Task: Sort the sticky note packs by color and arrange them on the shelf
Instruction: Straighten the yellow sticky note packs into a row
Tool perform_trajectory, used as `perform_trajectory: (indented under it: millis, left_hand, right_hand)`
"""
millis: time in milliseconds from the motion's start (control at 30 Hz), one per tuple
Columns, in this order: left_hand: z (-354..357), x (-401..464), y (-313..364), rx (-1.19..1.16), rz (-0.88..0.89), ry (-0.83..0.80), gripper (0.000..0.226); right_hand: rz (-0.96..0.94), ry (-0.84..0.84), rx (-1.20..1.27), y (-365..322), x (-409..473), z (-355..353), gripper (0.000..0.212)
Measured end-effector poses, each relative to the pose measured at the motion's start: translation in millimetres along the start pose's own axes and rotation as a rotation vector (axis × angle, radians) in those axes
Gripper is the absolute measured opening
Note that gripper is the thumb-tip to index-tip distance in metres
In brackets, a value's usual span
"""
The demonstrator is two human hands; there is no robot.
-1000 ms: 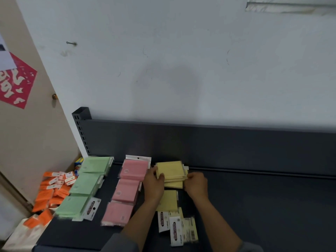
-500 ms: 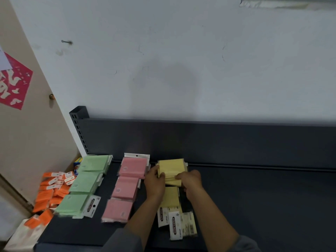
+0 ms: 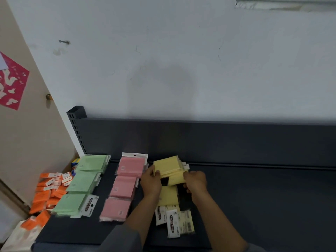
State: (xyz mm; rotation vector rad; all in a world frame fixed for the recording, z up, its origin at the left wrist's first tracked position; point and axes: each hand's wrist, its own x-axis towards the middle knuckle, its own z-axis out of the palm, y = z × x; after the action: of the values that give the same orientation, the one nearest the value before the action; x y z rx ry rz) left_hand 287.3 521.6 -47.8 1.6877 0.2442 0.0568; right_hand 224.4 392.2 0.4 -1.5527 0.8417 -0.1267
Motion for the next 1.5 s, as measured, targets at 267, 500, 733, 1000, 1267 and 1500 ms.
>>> perform_trajectory:
  millis: [267, 500, 733, 1000, 1267, 1500]
  left_hand:
    - [-2, 0, 2, 0.067, 0.042, -0.026, 0.038]
    - [-8, -4, 2, 0.143, 0.109, -0.057, 0.028]
    - [-14, -5, 7, -0.074, -0.034, -0.123, 0.021]
    - [-17, -10, -6, 0.100, 0.059, -0.248, 0.040]
    - [-22, -4, -8, 0.298, 0.173, -0.369, 0.063]
    - [-12, 4, -13, 0.344, 0.272, -0.238, 0.060]
  right_hand:
    - [-0.103, 0.047, 0.019, 11, -17, -25, 0.009]
    - [-0.223, 0.158, 0.124, 23, -41, -36, 0.021]
    - [-0.348, -0.097, -0.184, 50, -68, 4, 0.018]
    - [-0.389, 0.010, -0.272, 24, -31, -14, 0.014]
    - [-0.071, -0.134, 0.013, 7, 16, 4, 0.054]
    - [0.155, -0.233, 0.498, -11, 22, 13, 0.014]
